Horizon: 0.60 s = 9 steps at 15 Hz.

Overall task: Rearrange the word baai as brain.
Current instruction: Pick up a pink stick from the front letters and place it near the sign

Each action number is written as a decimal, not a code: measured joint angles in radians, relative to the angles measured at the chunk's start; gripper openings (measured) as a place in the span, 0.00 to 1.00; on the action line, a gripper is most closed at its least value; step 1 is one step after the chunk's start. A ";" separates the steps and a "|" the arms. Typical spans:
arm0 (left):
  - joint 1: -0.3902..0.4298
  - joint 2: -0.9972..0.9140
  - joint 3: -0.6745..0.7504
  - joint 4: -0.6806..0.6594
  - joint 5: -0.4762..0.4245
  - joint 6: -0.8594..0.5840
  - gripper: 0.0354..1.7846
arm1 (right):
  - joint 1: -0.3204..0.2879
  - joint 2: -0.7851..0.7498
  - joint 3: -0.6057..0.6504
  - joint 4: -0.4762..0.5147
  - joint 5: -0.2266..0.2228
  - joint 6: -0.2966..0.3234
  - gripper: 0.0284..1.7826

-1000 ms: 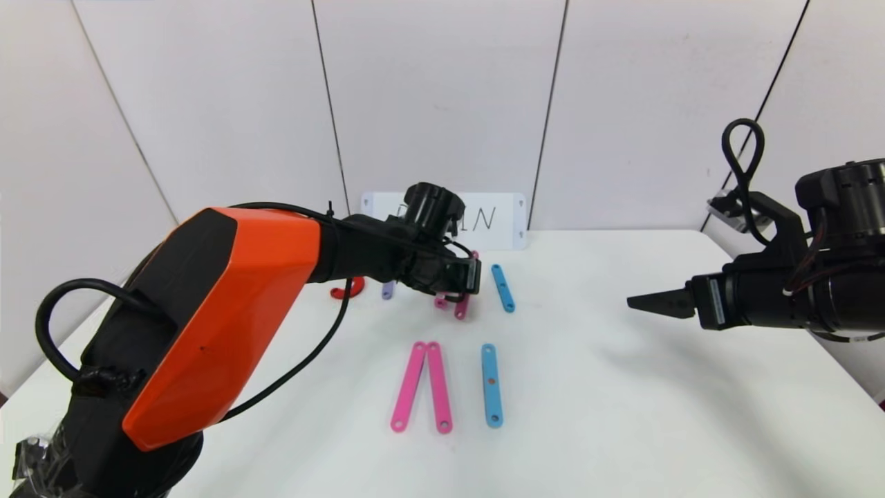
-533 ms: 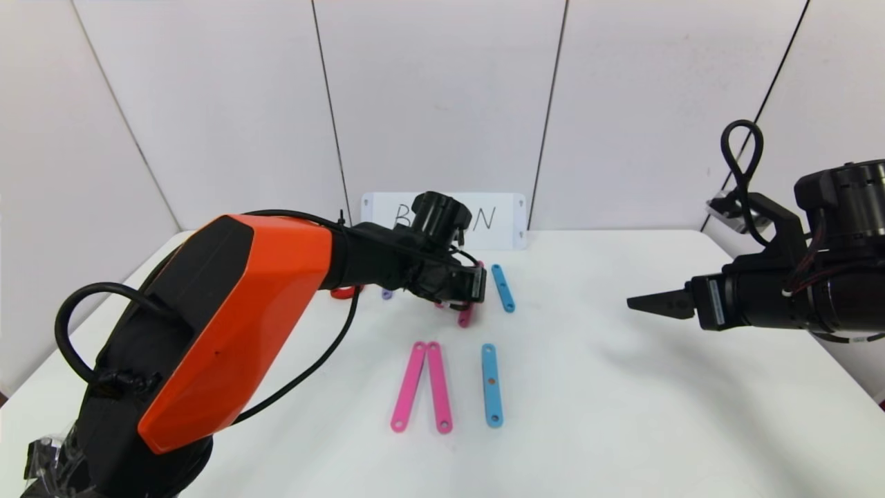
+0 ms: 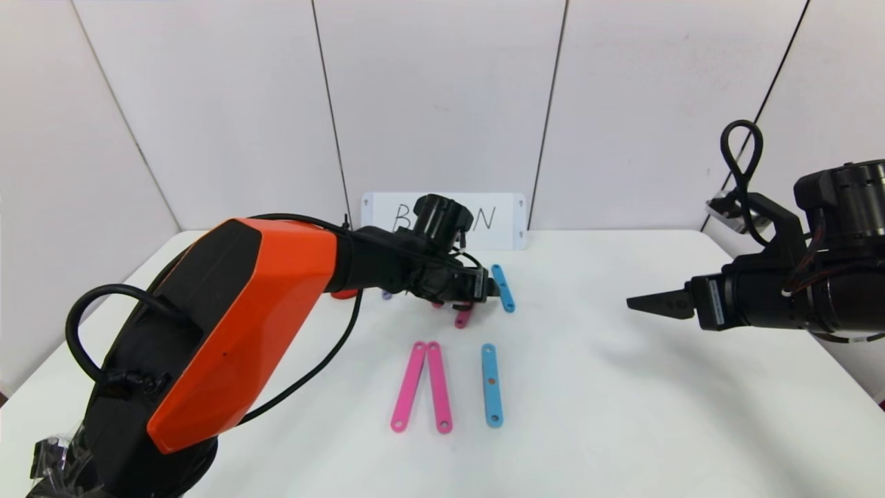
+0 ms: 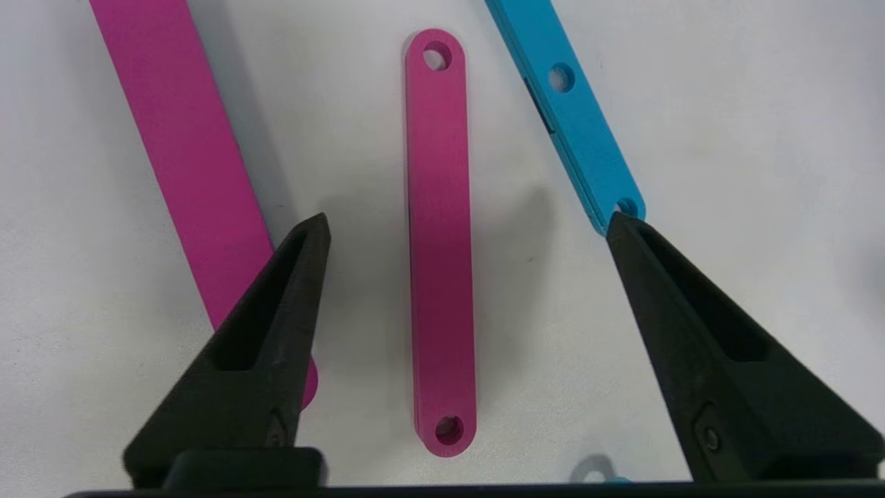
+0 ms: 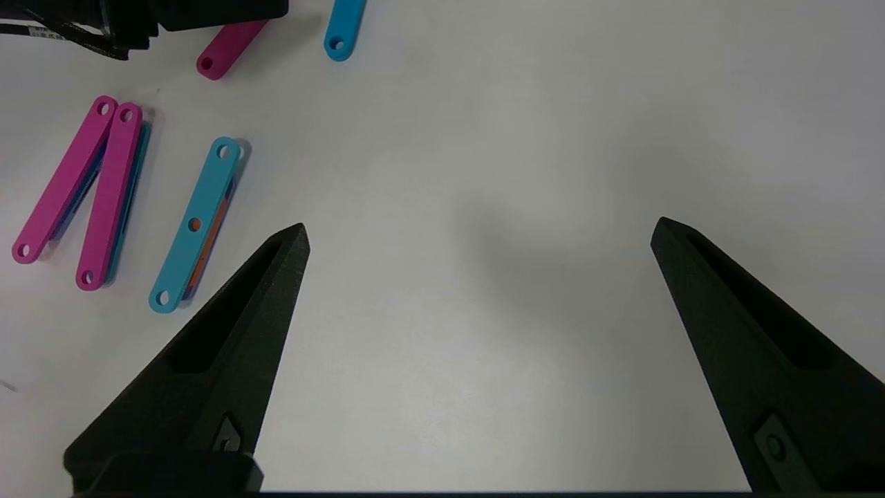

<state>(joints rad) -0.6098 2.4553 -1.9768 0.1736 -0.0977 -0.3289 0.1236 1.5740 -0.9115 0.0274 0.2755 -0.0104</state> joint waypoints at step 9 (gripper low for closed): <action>0.007 -0.100 0.000 -0.004 -0.007 -0.041 0.97 | 0.000 0.000 -0.002 -0.001 0.000 -0.004 0.97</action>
<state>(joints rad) -0.6023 2.3553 -1.9768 0.1694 -0.1049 -0.3704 0.1236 1.5745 -0.9134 0.0268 0.2751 -0.0149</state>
